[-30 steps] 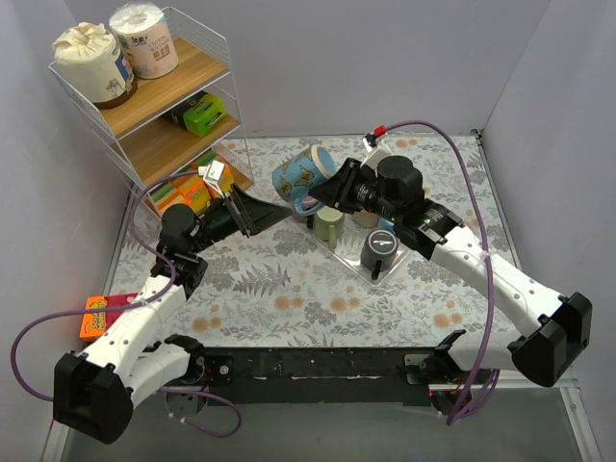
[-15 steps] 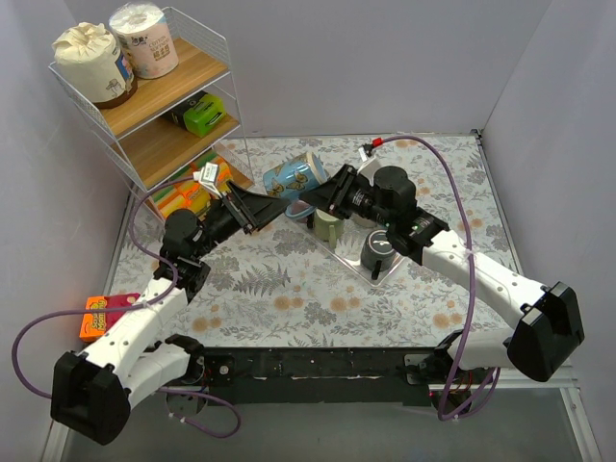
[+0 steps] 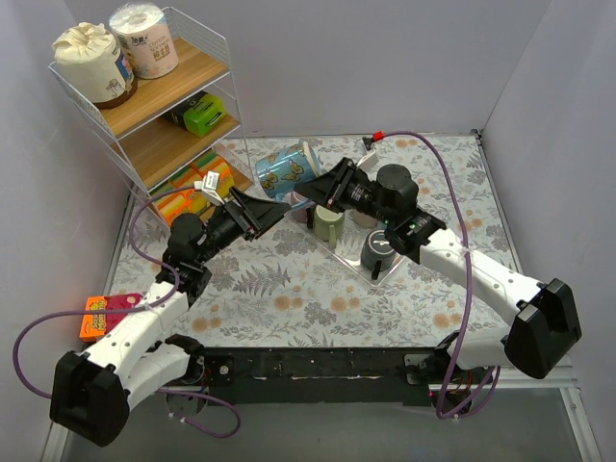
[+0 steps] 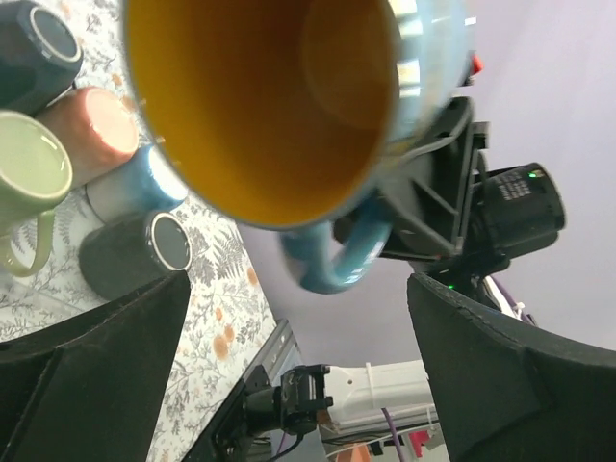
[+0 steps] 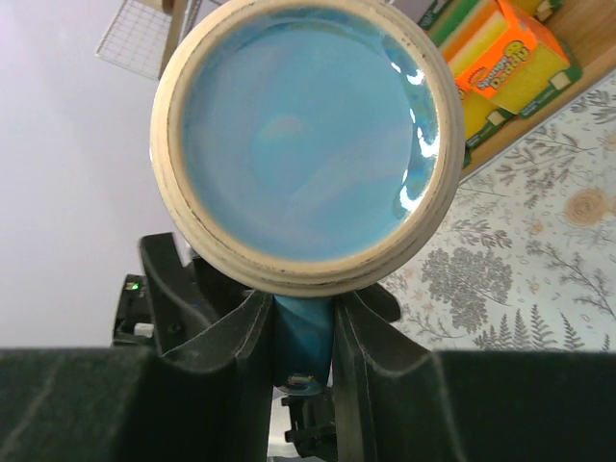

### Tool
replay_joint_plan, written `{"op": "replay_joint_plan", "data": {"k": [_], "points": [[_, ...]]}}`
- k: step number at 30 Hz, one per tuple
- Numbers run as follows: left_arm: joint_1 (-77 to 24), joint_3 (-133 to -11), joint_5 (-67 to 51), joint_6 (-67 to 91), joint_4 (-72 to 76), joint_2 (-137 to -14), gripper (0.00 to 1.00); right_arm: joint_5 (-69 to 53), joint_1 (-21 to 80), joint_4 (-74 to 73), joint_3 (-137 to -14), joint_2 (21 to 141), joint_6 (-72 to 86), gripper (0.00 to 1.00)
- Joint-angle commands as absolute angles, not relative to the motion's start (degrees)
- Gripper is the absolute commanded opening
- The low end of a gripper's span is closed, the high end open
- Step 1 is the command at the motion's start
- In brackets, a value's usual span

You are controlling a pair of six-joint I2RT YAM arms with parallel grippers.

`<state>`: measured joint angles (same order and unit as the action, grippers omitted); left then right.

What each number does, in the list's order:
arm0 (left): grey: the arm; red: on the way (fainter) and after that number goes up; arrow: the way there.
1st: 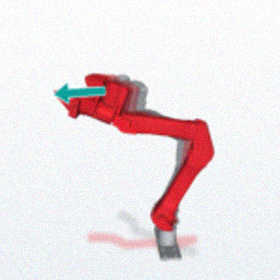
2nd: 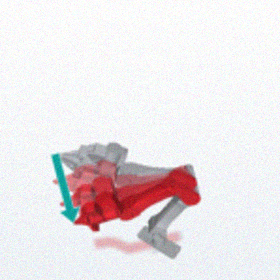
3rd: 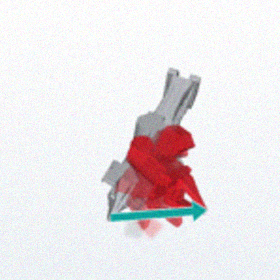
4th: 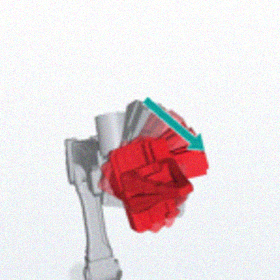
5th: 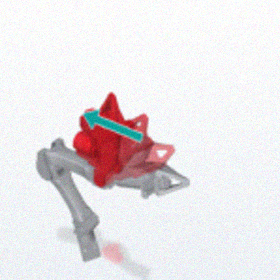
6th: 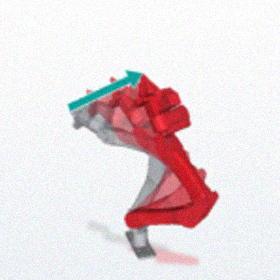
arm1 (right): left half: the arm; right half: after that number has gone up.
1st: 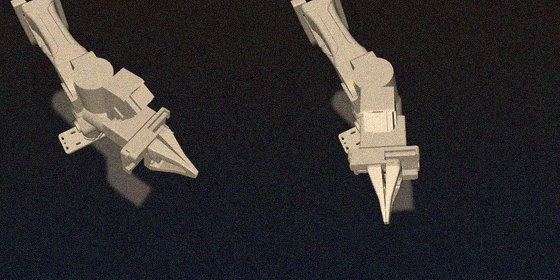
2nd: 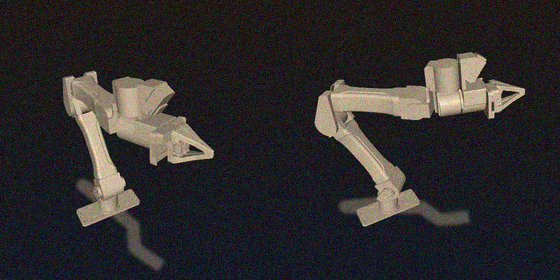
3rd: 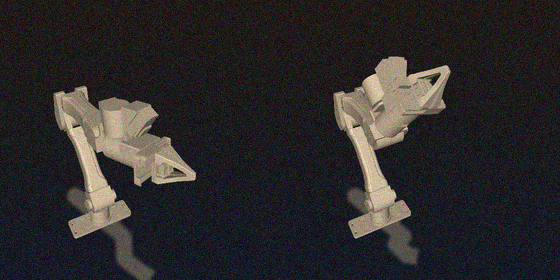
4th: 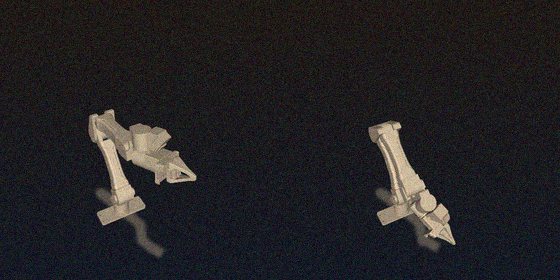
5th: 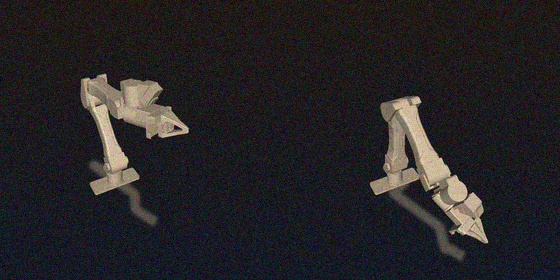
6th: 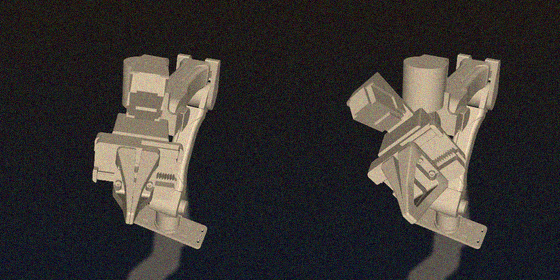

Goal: Turn the mug right side up

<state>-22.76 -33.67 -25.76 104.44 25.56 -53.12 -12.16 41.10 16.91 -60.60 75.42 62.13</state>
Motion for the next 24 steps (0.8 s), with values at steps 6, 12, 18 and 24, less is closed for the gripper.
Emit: {"op": "replay_joint_plan", "data": {"k": [6,12,18,24], "points": [[-23.3,-32.8,-27.2,108.1,33.8,-55.2,0.85,-17.0,41.7,35.2,-62.6,75.3,66.4,0.01],[-23.4,-31.6,-25.2,112.1,39.2,-55.3,0.77,-17.7,42.3,40.7,-59.4,76.1,69.0,0.01],[-23.4,-31.6,-25.0,114.3,41.1,-57.0,0.58,-19.2,43.0,45.0,-58.6,78.0,72.3,0.01],[-23.4,-31.7,-24.5,114.5,41.5,-56.9,0.29,-19.2,43.0,46.4,-57.4,78.9,74.2,0.01]]}}
